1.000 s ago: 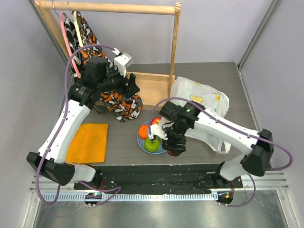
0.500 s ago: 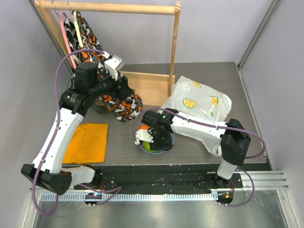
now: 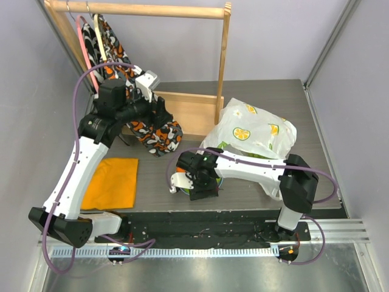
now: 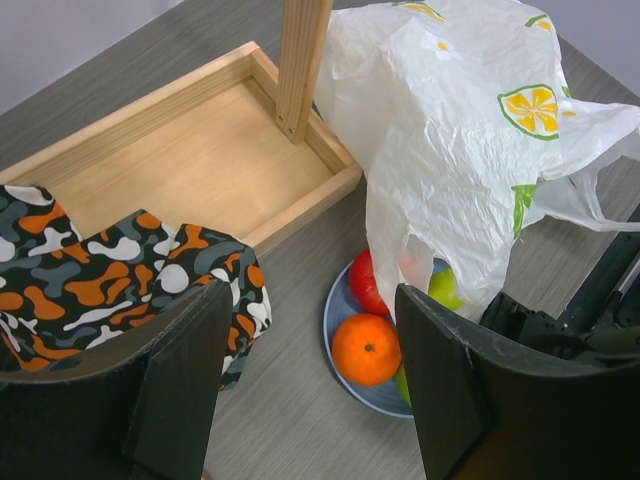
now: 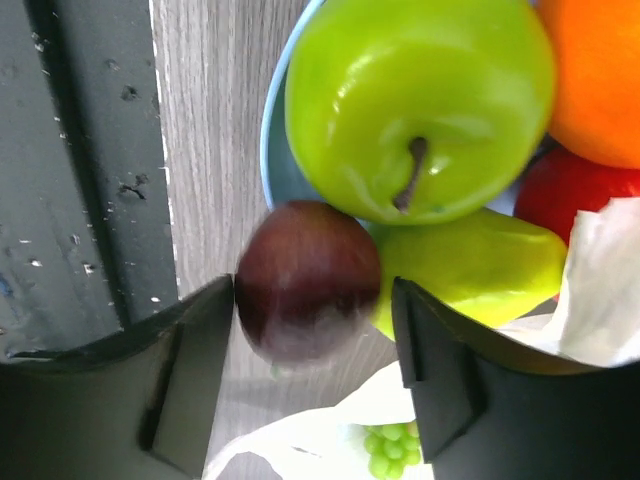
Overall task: Take the fake fruits out of the plastic bag
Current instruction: Place the fake fruit on the plate, then take out the fake fruit from the plastic bag.
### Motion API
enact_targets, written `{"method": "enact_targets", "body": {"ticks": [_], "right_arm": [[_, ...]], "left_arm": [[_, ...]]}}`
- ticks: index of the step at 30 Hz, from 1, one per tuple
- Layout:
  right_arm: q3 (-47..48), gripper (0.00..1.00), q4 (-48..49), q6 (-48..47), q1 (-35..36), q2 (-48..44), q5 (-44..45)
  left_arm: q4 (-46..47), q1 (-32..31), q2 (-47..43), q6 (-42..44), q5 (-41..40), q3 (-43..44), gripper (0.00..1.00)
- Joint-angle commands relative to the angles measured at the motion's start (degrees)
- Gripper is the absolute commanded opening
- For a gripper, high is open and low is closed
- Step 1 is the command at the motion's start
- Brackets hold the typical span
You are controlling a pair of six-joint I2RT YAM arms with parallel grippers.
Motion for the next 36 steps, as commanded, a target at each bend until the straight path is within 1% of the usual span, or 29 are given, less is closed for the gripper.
{"method": "enact_targets", "body": {"ticks": [1, 3, 4, 7, 10, 11, 13, 14, 15, 16, 18, 19, 20, 22, 23, 24, 25, 26, 28, 29, 31, 32, 34, 36], "right_arm": [[-0.82, 0.78, 3.00, 0.99, 0.81, 0.27, 4.07], [-0.64, 0.92, 3.27, 1.34, 0.89, 0.18, 4.68], [-0.47, 0.94, 3.44, 1.69, 0.81, 0.18, 4.86], [0.50, 0.96, 2.66, 1.70, 0.98, -0.17, 5.30], [3.92, 0.96, 0.03, 1.78, 0.98, -1.57, 5.48], [6.37, 0.96, -1.03, 1.78, 0.98, -2.27, 5.04], [8.84, 0.96, -5.33, 1.44, 0.90, -4.47, 2.24], [11.72, 0.97, -7.70, 1.35, 0.90, -4.91, -0.47], [12.97, 0.96, -13.03, 1.17, 0.90, -5.44, -2.33], [13.77, 0.96, -15.34, 0.99, 0.90, -6.57, -5.91], [13.51, 0.94, -21.65, -0.58, 0.98, -8.07, -8.57], [12.64, 0.92, -23.26, -1.55, 0.90, -10.43, -9.72], [9.76, 0.88, -24.23, -2.16, 0.90, -11.76, -9.38], [6.06, 0.84, -25.64, -3.83, 0.72, -14.57, -7.36], [2.04, 0.80, -26.08, -4.62, 0.63, -17.37, -4.92], [0.00, 0.78, -26.52, -6.11, 0.37, -18.61, -3.33], [-4.20, 0.75, -26.44, -6.82, -0.68, -19.84, -1.57], [-5.90, 0.74, -26.53, -7.70, -2.08, -22.12, 0.62], [-8.62, 0.71, -25.48, -10.78, -6.29, -23.11, 0.64], [-8.73, 0.70, -25.13, -11.65, -12.66, -23.02, 0.21], [-7.42, 0.65, -24.86, -14.28, -18.58, -20.48, -1.02], [-6.36, 0.64, -24.68, -15.26, -23.49, -19.51, -1.20], [-2.95, 0.62, -22.32, -17.54, -27.91, -16.53, -0.77], [-0.91, 0.62, -18.99, -19.04, -31.77, -13.81, 0.63]], "left_arm": [[2.62, 0.30, -0.05, -1.03, 1.43, 0.75, 0.70], [2.62, 0.30, -0.22, -1.12, 1.51, 0.75, 0.70], [2.63, 0.39, -0.31, -1.21, 1.51, 0.66, 0.70], [2.80, 0.30, -0.22, -1.38, 1.69, 0.66, 0.70], [2.89, 0.39, -0.13, -1.82, 2.30, 1.01, 0.70], [2.89, 0.31, -0.05, -1.91, 2.39, 1.10, 0.70], [3.06, 0.31, 0.04, -2.17, 2.74, 1.36, 0.70], [3.15, 0.39, 0.22, -2.09, 2.75, 1.45, 0.70], [3.33, 0.31, 0.39, -2.26, 2.92, 1.45, 0.70], [3.33, 0.30, 0.48, -2.17, 3.01, 1.54, 0.70], [3.68, 0.31, 0.92, -2.09, 3.27, 1.63, 0.70], [3.85, 0.30, 1.09, -2.09, 3.36, 1.72, 0.70], [4.03, 0.39, 1.27, -2.17, 3.36, 2.33, 0.70], [4.21, 0.39, 2.32, -2.17, 3.62, 2.94, 0.70], [4.21, 0.31, 2.67, -2.09, 3.62, 3.90, 0.70], [4.12, 0.39, 2.94, -2.17, 3.62, 4.35, 0.70], [4.12, 0.31, 3.72, -2.17, 3.71, 4.70, 0.70], [4.21, 0.30, 3.99, -2.17, 3.80, 5.49, 0.70], [4.29, 0.30, 4.78, -2.17, 4.94, 5.76, 0.70], [4.64, 0.39, 4.96, -2.17, 5.38, 5.85, 0.70], [4.91, 0.39, 5.57, -2.17, 6.26, 6.02, 0.70], [5.08, 0.31, 5.67, -3.57, 6.43, 5.94, 0.70], [5.00, 0.30, 5.75, -3.67, 6.79, 5.76, 0.70], [5.00, 0.30, 5.84, -3.75, 6.96, 5.59, 0.70]]}}
